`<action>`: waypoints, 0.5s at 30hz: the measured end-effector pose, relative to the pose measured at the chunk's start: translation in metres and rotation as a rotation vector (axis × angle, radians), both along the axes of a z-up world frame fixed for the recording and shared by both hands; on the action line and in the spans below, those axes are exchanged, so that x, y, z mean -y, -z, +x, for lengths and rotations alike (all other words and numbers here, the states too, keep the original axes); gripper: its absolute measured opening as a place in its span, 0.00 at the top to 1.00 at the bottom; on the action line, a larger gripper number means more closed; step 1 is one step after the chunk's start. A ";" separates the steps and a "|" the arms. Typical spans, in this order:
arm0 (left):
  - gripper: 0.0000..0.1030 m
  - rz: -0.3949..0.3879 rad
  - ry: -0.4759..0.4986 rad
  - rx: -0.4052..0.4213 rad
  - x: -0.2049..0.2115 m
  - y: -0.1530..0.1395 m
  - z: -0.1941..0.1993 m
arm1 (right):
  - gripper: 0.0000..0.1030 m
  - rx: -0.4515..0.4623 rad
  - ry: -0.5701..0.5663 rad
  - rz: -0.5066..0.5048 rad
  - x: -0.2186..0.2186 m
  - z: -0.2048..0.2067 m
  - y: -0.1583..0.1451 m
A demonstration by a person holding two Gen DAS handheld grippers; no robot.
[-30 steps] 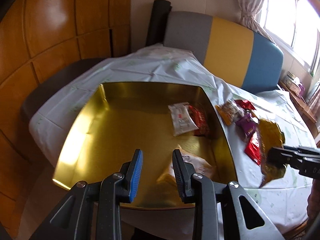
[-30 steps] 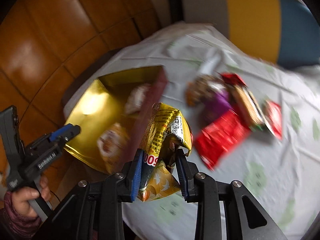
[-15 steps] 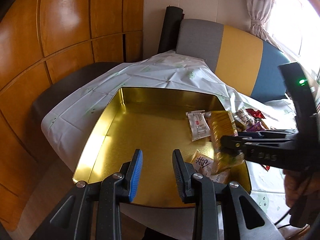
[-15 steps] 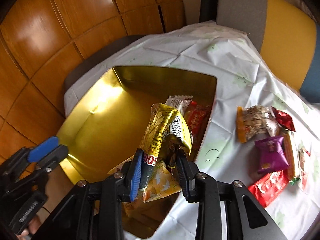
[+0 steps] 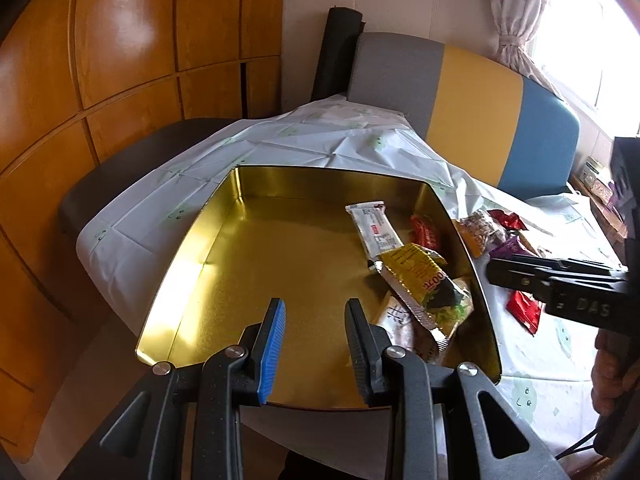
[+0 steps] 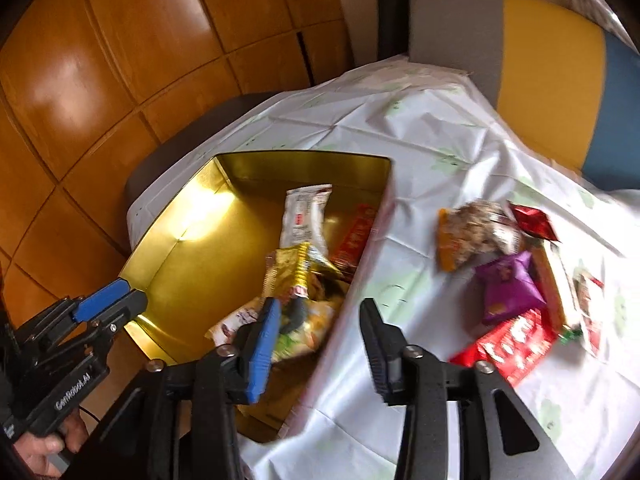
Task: Organize snacks
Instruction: 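Carry the yellow chip bag into the tin and open the right tool, then move the left tool back over the remaining snacks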
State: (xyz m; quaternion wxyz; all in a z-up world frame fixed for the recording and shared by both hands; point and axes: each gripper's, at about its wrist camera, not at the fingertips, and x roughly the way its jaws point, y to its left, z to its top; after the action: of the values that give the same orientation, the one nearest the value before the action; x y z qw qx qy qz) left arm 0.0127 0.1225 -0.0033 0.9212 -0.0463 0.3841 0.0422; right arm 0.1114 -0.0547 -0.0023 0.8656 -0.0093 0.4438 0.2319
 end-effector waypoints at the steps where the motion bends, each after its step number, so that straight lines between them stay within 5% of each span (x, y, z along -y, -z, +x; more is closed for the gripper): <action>1: 0.70 0.004 0.005 -0.001 0.002 0.000 0.000 | 0.55 0.002 0.014 -0.002 0.007 -0.002 -0.001; 15: 0.70 0.050 0.079 -0.023 0.035 -0.001 0.004 | 0.46 0.001 0.186 -0.073 0.110 -0.013 0.010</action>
State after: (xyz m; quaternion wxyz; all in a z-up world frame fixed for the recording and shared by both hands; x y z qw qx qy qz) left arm 0.0167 0.0880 -0.0021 0.9184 -0.0077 0.3952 0.0158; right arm 0.0984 -0.1644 -0.0121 0.8827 0.0002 0.4503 0.1344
